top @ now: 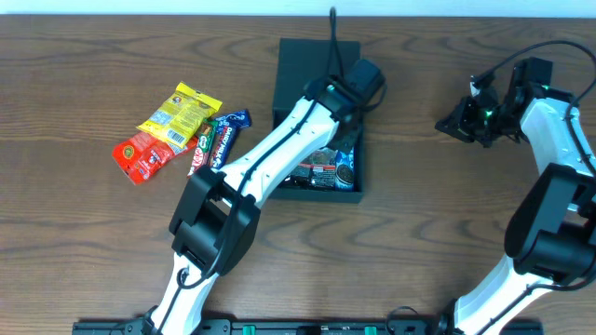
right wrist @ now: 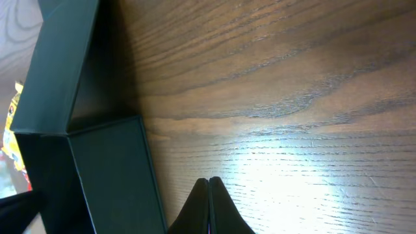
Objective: Pack container
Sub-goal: 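Carry the black packet into the box beside the Oreo pack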
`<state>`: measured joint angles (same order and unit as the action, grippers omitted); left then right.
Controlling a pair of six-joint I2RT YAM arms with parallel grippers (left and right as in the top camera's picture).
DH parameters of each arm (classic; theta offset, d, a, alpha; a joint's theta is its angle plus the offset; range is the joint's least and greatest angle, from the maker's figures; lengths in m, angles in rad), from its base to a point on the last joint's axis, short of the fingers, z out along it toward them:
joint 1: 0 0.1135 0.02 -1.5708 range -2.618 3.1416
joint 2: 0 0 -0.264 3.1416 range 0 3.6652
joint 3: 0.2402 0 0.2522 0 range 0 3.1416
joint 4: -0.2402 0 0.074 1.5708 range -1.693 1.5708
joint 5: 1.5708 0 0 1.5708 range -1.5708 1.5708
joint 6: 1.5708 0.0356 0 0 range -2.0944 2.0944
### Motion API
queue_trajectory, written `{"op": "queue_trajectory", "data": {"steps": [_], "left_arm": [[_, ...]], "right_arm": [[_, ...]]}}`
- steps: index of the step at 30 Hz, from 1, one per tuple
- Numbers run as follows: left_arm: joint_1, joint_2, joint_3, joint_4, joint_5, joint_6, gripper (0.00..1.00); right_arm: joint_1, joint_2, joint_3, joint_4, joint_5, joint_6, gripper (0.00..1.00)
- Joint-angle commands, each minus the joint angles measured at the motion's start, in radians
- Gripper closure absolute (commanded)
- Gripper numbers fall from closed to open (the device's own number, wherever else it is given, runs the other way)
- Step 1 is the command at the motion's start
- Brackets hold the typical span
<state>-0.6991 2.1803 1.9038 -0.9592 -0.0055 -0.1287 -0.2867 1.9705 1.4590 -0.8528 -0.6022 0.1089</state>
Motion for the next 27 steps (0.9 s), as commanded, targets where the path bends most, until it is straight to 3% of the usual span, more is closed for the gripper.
{"op": "queue_trajectory", "data": {"steps": [1, 11, 20, 27], "left_arm": [[0.024, -0.009, -0.061, 0.018, 0.132, 0.031, 0.94], [0.04, -0.008, -0.221, 0.127, 0.196, 0.032, 0.94], [0.04, -0.01, -0.265, 0.131, -0.017, -0.091, 0.94], [0.04, -0.01, -0.261, 0.14, -0.032, -0.14, 0.94]], "right_arm": [[-0.008, -0.003, 0.02, -0.003, -0.008, -0.021, 0.98], [-0.008, -0.003, 0.02, -0.003, -0.008, -0.021, 0.99], [-0.008, -0.003, 0.021, -0.008, -0.008, -0.021, 0.99], [-0.008, -0.003, 0.02, -0.011, -0.007, -0.022, 0.99]]}}
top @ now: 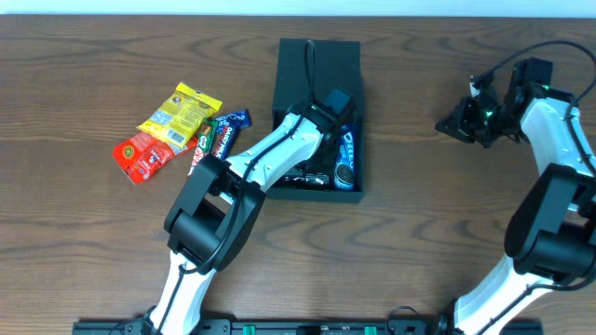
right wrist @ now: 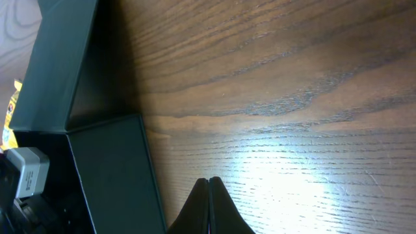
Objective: Pack container
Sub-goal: 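Carry the black packet into the box beside the Oreo pack, then open the left gripper and lift it back toward the snacks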
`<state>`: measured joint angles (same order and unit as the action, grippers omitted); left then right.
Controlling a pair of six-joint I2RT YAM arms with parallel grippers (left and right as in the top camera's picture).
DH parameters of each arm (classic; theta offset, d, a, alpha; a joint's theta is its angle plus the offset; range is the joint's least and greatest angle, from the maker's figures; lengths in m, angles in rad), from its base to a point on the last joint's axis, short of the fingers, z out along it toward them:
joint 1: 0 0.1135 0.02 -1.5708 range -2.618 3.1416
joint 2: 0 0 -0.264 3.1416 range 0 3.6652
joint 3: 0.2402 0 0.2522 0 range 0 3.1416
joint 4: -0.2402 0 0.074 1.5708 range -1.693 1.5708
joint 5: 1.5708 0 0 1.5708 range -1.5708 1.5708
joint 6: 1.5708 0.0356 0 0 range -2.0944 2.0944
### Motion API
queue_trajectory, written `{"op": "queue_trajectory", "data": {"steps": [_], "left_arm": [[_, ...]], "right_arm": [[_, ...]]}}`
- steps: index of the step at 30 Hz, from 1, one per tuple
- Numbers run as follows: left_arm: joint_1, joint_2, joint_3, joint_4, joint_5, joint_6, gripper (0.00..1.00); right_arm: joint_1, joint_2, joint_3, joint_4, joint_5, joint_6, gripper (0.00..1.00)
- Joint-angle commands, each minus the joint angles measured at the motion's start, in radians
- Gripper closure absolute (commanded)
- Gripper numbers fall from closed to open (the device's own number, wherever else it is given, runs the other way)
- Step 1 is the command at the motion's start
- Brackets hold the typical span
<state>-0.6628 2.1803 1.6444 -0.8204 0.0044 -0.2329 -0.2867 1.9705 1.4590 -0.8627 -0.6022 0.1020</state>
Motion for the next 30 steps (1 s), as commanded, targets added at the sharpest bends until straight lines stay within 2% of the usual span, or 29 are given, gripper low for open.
{"op": "queue_trajectory", "data": {"steps": [1, 5, 9, 14, 17, 22, 24, 27, 30], "left_arm": [[0.003, -0.01, 0.002, 0.003, -0.042, -0.034, 0.94], [0.003, -0.02, 0.051, -0.011, -0.045, -0.021, 0.94], [0.012, -0.08, 0.173, -0.063, -0.05, -0.029, 0.94], [0.048, -0.234, 0.243, -0.042, -0.27, 0.005, 0.92], [0.113, -0.305, 0.243, -0.053, -0.375, 0.04, 0.89], [0.286, -0.302, 0.24, -0.148, -0.364, 0.056, 0.9], [0.351, -0.287, 0.237, -0.166, -0.312, 0.104, 0.86], [0.449, -0.259, 0.236, -0.179, -0.207, 0.204, 0.71], [0.519, -0.221, 0.236, -0.189, -0.193, 0.26, 0.62]], "right_arm": [[-0.007, -0.003, 0.02, -0.002, -0.008, -0.02, 0.98], [-0.007, -0.003, 0.02, -0.002, -0.007, -0.022, 0.99], [-0.007, -0.003, 0.02, -0.006, -0.007, -0.022, 0.99], [-0.007, -0.003, 0.02, -0.008, -0.007, -0.029, 0.98], [-0.007, -0.003, 0.02, -0.008, -0.007, -0.029, 0.98], [-0.007, -0.003, 0.02, -0.005, -0.007, -0.029, 0.99], [-0.007, -0.003, 0.02, -0.005, -0.007, -0.029, 0.98], [-0.007, -0.003, 0.02, -0.005, -0.007, -0.029, 0.99], [-0.007, -0.003, 0.02, -0.005, -0.007, -0.029, 0.98]]}}
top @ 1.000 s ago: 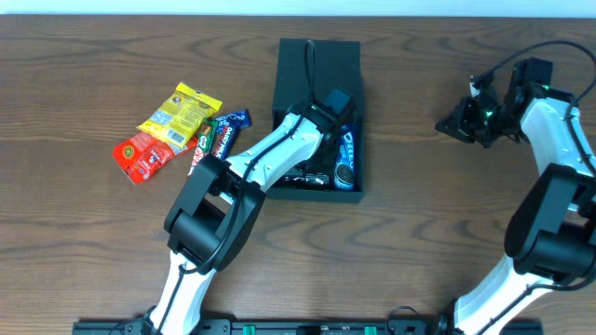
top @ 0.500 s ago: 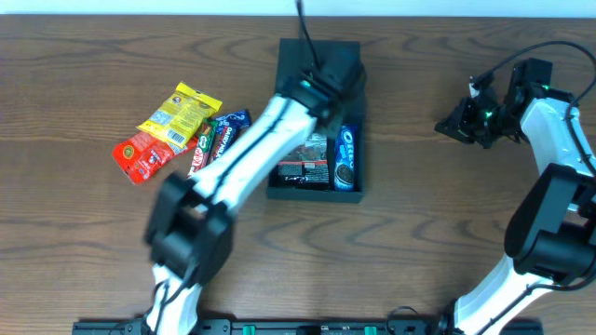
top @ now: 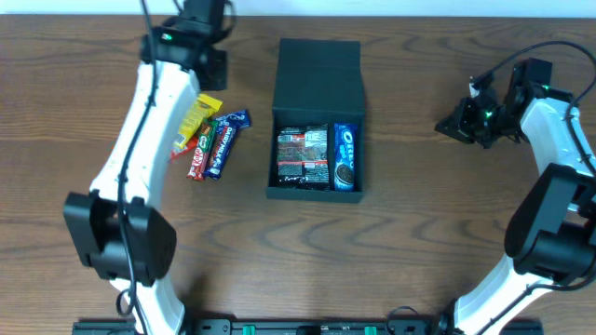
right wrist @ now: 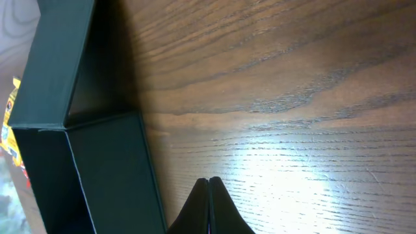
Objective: Pack container
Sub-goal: 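Open the left gripper and lift it back toward the snacks, then grasp the blue Cadbury Dairy Milk bar with the left gripper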
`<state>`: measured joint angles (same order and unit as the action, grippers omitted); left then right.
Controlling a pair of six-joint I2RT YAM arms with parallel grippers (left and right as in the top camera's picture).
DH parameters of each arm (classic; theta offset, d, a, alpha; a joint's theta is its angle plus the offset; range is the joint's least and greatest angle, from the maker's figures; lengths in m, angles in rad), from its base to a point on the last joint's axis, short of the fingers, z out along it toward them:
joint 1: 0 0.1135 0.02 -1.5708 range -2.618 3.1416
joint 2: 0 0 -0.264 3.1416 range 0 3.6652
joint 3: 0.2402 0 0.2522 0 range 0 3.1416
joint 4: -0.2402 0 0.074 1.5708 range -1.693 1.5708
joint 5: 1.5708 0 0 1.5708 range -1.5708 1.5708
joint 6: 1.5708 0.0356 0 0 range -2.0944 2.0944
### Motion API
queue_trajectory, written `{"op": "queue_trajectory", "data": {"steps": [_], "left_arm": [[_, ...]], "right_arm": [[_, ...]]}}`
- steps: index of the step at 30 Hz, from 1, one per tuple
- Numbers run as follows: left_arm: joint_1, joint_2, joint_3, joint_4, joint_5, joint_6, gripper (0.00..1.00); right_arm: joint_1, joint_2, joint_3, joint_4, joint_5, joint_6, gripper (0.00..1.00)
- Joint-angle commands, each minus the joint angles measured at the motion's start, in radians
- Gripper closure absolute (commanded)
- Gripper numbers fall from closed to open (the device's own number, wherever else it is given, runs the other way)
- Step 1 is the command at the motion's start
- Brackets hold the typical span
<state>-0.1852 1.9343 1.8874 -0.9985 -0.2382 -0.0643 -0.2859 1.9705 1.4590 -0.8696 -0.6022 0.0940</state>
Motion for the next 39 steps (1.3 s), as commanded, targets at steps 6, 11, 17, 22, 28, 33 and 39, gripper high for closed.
{"op": "queue_trajectory", "data": {"steps": [6, 11, 17, 22, 28, 33, 39], "left_arm": [[0.109, 0.127, -0.007, -0.046, 0.061, 0.181, 0.4], [0.106, 0.195, -0.007, -0.063, 0.109, 0.242, 0.34], [0.081, 0.179, -0.007, -0.09, 0.315, 0.243, 0.45], [0.011, 0.186, -0.012, -0.117, 0.368, 0.291, 0.44], [-0.041, 0.186, -0.086, -0.128, 0.362, 0.312, 0.45], [-0.041, 0.186, -0.158, -0.126, 0.362, 0.312, 0.46], [-0.035, 0.186, -0.159, -0.109, 0.329, 0.303, 0.45]], "right_arm": [[-0.008, -0.003, 0.02, 0.001, -0.007, -0.021, 0.99], [-0.008, -0.003, 0.02, 0.001, -0.007, -0.021, 0.99], [-0.008, -0.003, 0.02, 0.001, -0.007, -0.021, 0.99], [-0.008, -0.003, 0.02, 0.001, -0.007, -0.021, 0.98], [-0.008, -0.003, 0.02, 0.001, -0.007, -0.021, 0.99], [-0.008, -0.003, 0.02, -0.001, -0.008, -0.021, 0.98], [-0.006, -0.003, 0.02, -0.016, -0.007, -0.021, 0.98]]}}
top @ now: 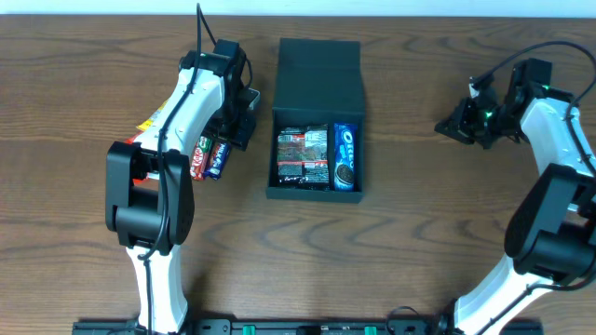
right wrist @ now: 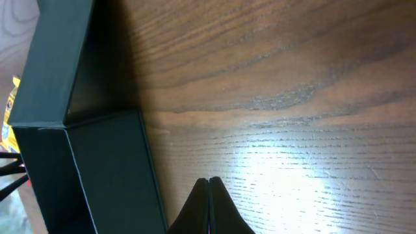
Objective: Pack container
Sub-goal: 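Grasp the blue Cadbury Dairy Milk bar with the left gripper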
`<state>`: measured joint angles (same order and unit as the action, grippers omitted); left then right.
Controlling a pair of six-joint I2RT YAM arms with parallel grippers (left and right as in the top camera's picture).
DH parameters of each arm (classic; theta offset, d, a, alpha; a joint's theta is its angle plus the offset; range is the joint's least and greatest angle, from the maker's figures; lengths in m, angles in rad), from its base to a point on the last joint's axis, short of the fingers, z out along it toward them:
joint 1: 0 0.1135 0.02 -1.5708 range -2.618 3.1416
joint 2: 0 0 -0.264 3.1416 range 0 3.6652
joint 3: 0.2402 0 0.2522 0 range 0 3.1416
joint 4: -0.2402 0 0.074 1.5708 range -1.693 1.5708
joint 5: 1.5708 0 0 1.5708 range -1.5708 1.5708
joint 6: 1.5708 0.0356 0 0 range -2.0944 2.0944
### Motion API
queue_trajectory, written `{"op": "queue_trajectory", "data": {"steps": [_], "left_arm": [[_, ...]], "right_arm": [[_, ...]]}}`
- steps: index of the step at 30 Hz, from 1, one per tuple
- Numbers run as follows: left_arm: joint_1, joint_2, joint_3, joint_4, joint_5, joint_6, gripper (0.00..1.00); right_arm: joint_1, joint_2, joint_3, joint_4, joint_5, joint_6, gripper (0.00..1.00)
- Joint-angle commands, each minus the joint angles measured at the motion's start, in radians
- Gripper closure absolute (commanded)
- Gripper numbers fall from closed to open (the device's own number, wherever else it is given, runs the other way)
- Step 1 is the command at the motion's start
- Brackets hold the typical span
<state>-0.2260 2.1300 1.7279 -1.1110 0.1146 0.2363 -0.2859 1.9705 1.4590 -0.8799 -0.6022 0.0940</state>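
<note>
The black box (top: 276, 193) stands open mid-table, its lid (top: 319, 63) folded back. Inside lie a dark red snack packet (top: 303, 154) and a blue Oreo pack (top: 345, 156). My left gripper (top: 237, 124) hangs over the upper end of the candy bars (top: 207, 156) left of the box; its jaws cannot be made out. A yellow packet (top: 149, 122) peeks out from under that arm. My right gripper (top: 455, 125) is shut on nothing, over bare table right of the box. In the right wrist view the right gripper (right wrist: 208, 182) sits near the box wall (right wrist: 110, 170).
The left arm crosses the snack pile and hides most of it, with a red packet edge (top: 138, 156) showing beside it. Wood table (top: 419, 233) spreads around the box, and its far edge runs along the top of the overhead view.
My left arm has moved from the table's back left down to the candy bars beside the box's left wall. The right arm and the box contents have not changed.
My left gripper was first over the right side of the box, then low inside it beside the Oreo pack. Later it stood at the back left, with the packet and Oreo pack lying in the box. Now it is at the candy bars.
</note>
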Motion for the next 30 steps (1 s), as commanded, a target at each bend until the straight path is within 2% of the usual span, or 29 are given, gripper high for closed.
{"op": "queue_trajectory", "data": {"steps": [1, 8, 19, 23, 30], "left_arm": [[0.006, -0.01, -0.003, 0.015, -0.04, 0.003, 0.45], [0.006, -0.01, -0.077, 0.114, -0.051, 0.003, 0.39], [0.023, -0.01, -0.139, 0.195, -0.074, -0.01, 0.36], [0.027, -0.01, -0.143, 0.196, -0.081, -0.046, 0.43], [0.027, -0.011, -0.142, 0.206, -0.08, -0.058, 0.46]], "right_arm": [[-0.005, -0.003, 0.02, -0.008, -0.007, -0.021, 0.98], [0.006, -0.003, 0.02, -0.01, -0.007, -0.021, 0.98], [0.006, -0.003, 0.02, -0.011, -0.008, -0.02, 0.98], [0.006, -0.003, 0.02, -0.011, -0.008, -0.02, 0.99], [0.006, -0.003, 0.02, -0.01, -0.008, -0.015, 0.99]]}}
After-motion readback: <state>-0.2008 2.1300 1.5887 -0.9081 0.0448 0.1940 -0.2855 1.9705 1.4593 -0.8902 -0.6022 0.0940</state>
